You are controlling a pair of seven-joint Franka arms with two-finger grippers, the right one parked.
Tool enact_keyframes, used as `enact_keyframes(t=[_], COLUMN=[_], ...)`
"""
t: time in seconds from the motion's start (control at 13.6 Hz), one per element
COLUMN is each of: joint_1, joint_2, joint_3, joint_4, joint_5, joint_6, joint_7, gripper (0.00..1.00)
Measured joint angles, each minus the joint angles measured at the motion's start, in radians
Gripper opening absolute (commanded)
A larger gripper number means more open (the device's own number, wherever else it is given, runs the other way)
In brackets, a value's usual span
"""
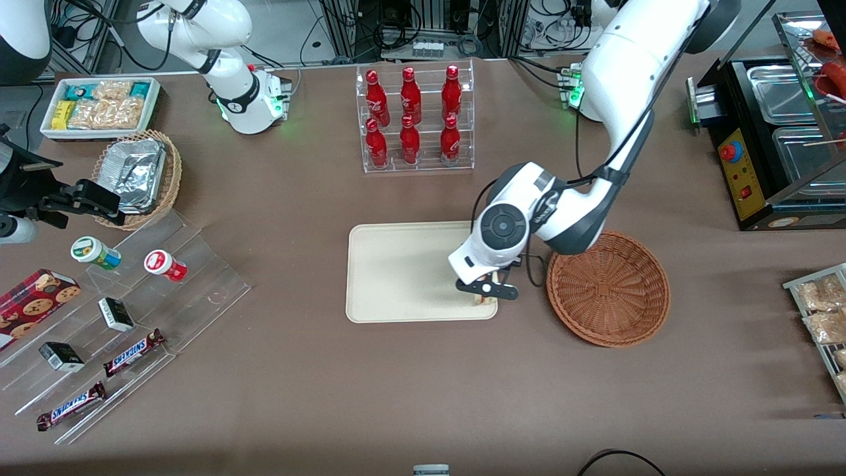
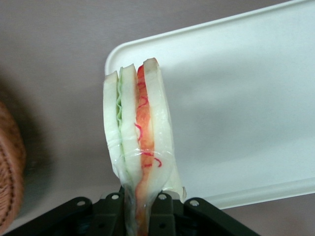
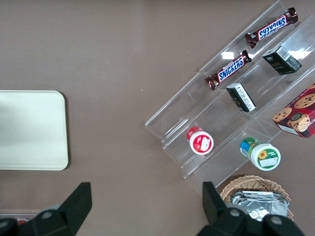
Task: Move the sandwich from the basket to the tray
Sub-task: 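Lift the sandwich and carry it over the cream tray, then lower the sandwich onto the tray with the left gripper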
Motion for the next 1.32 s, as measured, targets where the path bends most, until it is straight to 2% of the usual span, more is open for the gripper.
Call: enact_keyframes(t=[0.73, 1.25, 1.32], joint_1=[-0.067, -0.08, -0.086], joint_2=[0.125, 0.157, 0.159], joint_3=[0.001, 0.003, 0.004], joint_4=[0.099, 0.109, 0.109], joint_5=[0.0, 0.001, 0.001], joint_6=[0.005, 0.046, 0.047], joint_7=[-0.024, -0.055, -0.058], gripper=[0.0, 0.0, 0.11])
